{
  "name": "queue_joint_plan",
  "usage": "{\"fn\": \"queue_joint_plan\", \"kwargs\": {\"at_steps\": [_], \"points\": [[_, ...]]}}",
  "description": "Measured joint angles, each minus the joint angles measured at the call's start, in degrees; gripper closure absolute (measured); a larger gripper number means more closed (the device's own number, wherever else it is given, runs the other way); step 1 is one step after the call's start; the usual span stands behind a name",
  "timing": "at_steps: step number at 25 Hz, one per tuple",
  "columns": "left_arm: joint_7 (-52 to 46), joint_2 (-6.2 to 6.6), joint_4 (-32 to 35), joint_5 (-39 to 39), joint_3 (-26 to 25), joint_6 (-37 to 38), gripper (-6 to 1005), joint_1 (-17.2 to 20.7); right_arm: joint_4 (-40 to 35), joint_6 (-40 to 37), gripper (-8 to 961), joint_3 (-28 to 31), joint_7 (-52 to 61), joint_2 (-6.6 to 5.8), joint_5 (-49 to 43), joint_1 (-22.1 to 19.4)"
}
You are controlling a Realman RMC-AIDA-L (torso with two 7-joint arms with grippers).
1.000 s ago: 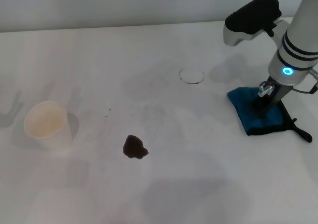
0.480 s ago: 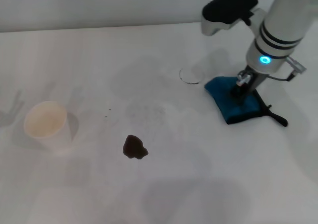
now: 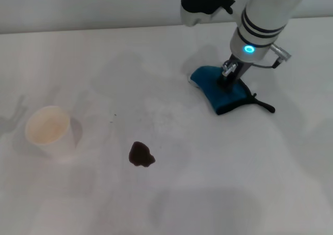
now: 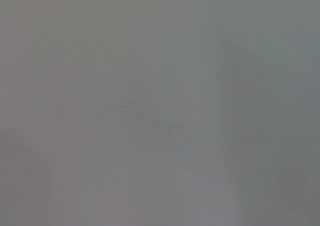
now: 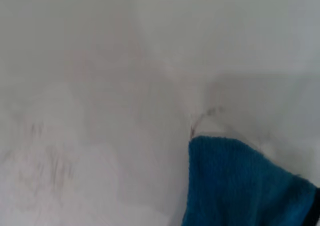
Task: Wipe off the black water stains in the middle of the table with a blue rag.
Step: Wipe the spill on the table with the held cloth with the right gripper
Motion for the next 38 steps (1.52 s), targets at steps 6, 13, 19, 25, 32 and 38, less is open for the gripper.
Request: {"fn": "queue_joint_plan", "kwargs": {"at_steps": [6,13,19,25,32,38], "points": [[0.0,-0.04,0.8,0.3,0.2,0.1,119,-0.4,6.6,-7.7,906,-1.9,-0.1,0.00,0.2,2.4],[0.2,0.00,1.5,0.4,0.2,1.1,117,0.1,7.5,-12.7,911,-2.4,-0.3,0.00,0.4,2.6],[0.2,0.00,1.5,0.5,0.2,1.5,117,0.2,7.5,-14.9,911,-11.6,-0.4,0.00,10.2,2.8],[0.2,0.01,1.5,0.4,0.2,1.6,118,0.0,3.6,-14.1,911,-24.2,-0.6,0.00,21.9,3.1],[0.2,0.00,1.5,0.4,0.3,1.6,118,-0.3,-2.8,-11.4,912,-27.2,-0.8,0.00,24.8,2.2],[0.2,0.00,1.5,0.4,0.3,1.8,119,0.0,4.4,-16.3,912,-27.5,-0.8,0.00,24.2,3.9]]}}
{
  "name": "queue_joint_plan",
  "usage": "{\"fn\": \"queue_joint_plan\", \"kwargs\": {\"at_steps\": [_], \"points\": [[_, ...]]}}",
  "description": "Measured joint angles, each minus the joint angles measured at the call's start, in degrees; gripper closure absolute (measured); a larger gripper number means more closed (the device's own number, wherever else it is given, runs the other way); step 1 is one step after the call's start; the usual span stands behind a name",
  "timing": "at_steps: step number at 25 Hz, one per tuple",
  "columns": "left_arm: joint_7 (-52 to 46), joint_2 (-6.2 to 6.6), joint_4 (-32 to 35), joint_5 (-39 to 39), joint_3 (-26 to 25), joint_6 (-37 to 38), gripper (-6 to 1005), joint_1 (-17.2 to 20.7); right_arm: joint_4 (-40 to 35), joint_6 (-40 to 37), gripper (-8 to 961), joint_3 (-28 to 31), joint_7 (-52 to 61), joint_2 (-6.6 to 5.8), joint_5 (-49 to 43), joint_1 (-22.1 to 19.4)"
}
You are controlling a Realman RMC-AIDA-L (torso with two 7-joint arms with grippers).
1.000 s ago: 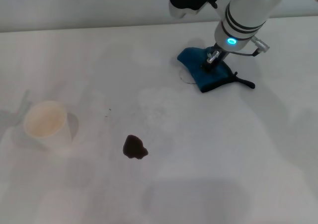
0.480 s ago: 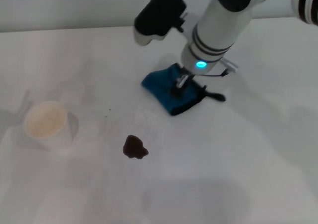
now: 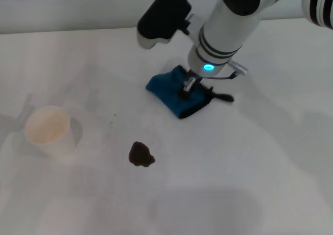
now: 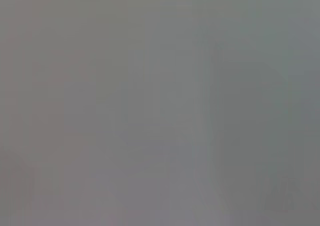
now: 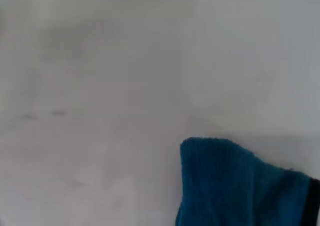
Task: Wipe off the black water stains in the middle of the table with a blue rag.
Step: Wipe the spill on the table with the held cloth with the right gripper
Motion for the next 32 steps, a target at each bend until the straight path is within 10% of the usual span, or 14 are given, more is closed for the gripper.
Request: {"fn": "queue_joint_plan", "kwargs": {"at_steps": [17,32], "points": [[0.1,0.00,0.0,0.0,0.0,0.3,118,-0.1,8.9,-3.9,912,0.7,6.5,-0.31,-9.4,0.9],[0.1,0.00,0.1,0.2,0.1,0.3,119,0.3,-5.4,5.4,913,0.5,-0.3,0.00,-1.0,-2.2]]}}
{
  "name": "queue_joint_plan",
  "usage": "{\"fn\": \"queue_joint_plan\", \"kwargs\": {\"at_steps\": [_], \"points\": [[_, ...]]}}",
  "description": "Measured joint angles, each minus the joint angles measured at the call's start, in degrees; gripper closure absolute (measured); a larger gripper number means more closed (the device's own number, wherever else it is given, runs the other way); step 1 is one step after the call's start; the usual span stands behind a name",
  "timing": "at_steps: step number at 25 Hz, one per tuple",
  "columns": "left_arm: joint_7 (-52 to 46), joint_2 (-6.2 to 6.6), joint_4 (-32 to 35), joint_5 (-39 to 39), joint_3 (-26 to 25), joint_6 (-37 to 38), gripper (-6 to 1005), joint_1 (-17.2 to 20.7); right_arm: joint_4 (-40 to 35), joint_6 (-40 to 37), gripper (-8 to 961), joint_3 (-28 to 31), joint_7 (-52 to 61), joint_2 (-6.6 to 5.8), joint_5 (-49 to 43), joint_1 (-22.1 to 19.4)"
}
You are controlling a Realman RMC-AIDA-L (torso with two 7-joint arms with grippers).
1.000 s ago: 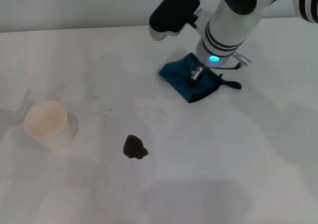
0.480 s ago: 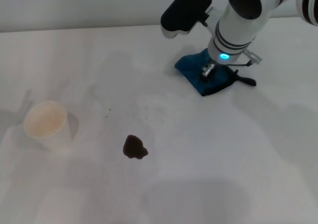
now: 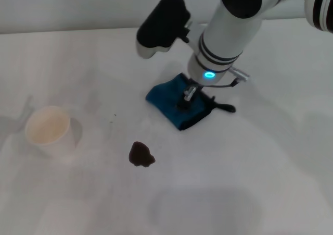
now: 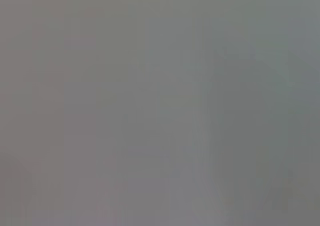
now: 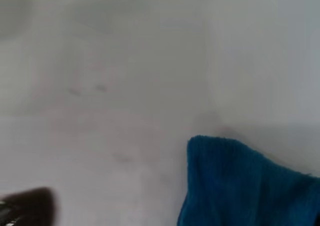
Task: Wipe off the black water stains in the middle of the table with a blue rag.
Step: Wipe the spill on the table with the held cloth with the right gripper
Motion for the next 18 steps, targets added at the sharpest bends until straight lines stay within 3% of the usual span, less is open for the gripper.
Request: {"fn": "queue_joint_plan", "kwargs": {"at_steps": [9,18], "points": [[0.0,0.00,0.0,0.0,0.0,0.3,118,0.4,-9.2,5.6,913,-0.6,0.3,0.00,1.5,-2.2],[0.0,-0.05,0.0,0.0,0.0,0.4,118,-0.5,-14.5,5.5,913,-8.6,0.8,0.00,8.8,-3.9]]}}
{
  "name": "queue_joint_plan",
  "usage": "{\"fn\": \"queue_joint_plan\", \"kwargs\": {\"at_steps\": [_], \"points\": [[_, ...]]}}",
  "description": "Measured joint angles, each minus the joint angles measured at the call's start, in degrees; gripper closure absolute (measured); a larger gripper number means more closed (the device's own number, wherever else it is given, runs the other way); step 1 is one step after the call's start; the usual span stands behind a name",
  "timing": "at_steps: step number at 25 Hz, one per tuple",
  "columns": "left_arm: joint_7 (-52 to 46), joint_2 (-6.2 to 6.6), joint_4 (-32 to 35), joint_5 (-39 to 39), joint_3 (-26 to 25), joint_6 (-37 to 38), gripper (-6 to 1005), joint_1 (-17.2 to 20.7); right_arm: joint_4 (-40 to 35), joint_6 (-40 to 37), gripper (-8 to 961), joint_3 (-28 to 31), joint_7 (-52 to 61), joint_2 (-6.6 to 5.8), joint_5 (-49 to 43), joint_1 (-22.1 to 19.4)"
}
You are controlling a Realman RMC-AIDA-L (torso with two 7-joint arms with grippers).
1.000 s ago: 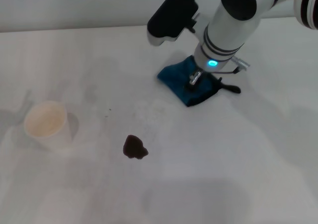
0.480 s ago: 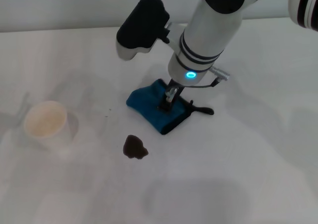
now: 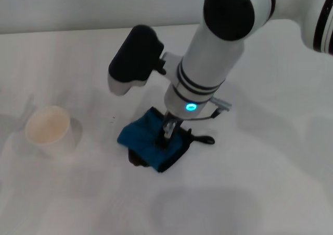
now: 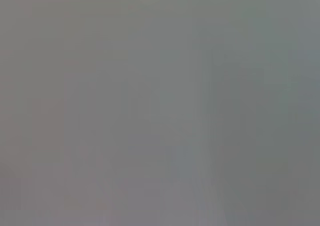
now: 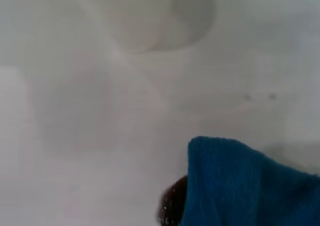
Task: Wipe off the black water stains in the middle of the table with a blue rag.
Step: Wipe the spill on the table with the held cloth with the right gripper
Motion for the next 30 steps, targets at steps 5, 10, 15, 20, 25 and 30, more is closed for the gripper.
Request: {"fn": "queue_joint_plan", "kwargs": {"at_steps": [5,10,15,20,25,30], "points": [[-0.1,-0.04,0.7,0.0,0.0,0.0,119,-0.1,-2.5,-0.8,913,-2.6,0.1,0.00,2.2,-0.4],[-0.1,-0.03,2.1,0.0,0.0,0.0,118,-0.1,-4.9,-1.7,913,-7.6,1.1,0.00,4.0,-0.4],[0.0,-0.10,3.3,0.2,0.1,0.6,117,0.7,-6.8,-1.8,913,-9.8,1.6,0.00,4.5,-1.2],[0.6,-0.13,4.3,0.5,0.1,1.0,117,1.4,-7.0,-2.2,914,-10.5,1.6,0.02,4.3,-1.6],[0.9,-0.13,4.4,0.5,0.1,1.1,118,1.4,-3.6,-3.7,914,-8.6,1.6,0.01,1.6,-1.0],[0.9,-0.05,4.3,0.5,0.1,1.0,118,1.0,0.0,-3.9,914,-4.1,1.6,-0.01,-3.1,-0.5]]}}
